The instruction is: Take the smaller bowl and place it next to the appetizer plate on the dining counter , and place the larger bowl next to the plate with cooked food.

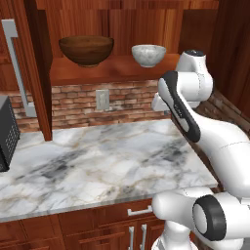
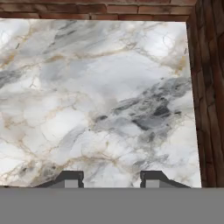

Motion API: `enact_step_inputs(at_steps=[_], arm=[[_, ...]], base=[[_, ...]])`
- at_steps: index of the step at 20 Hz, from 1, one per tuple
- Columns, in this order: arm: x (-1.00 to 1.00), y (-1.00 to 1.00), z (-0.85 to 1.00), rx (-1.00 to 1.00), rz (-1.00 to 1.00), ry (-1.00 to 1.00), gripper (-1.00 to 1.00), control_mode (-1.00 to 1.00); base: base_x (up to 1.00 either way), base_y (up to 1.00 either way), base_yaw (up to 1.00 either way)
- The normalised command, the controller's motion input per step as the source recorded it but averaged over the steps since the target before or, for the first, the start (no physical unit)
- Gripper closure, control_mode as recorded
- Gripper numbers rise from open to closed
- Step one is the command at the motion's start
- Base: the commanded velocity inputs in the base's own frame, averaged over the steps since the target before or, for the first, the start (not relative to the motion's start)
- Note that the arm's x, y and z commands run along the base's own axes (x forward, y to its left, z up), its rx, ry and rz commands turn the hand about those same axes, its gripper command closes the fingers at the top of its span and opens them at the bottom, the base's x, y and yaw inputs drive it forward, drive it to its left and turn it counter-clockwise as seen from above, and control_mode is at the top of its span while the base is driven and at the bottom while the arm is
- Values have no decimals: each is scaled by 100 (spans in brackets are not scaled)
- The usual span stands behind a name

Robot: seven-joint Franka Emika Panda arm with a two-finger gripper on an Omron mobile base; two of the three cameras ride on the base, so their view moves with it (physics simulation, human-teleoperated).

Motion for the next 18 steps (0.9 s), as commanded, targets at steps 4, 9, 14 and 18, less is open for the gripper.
enact_step_inputs(at_steps=[4, 9, 14, 18], arm=[[-37, 0, 0, 0, 0, -10, -100, -100], [-63, 41, 21, 1, -20, -30, -100, -100], [-22, 39, 63, 5, -39, -7, -100, -100], [-11, -3, 92, 12, -25, -6, -100, -100]], base=[[0, 0, 0], [0, 0, 0], [0, 0, 0], [0, 0, 0]])
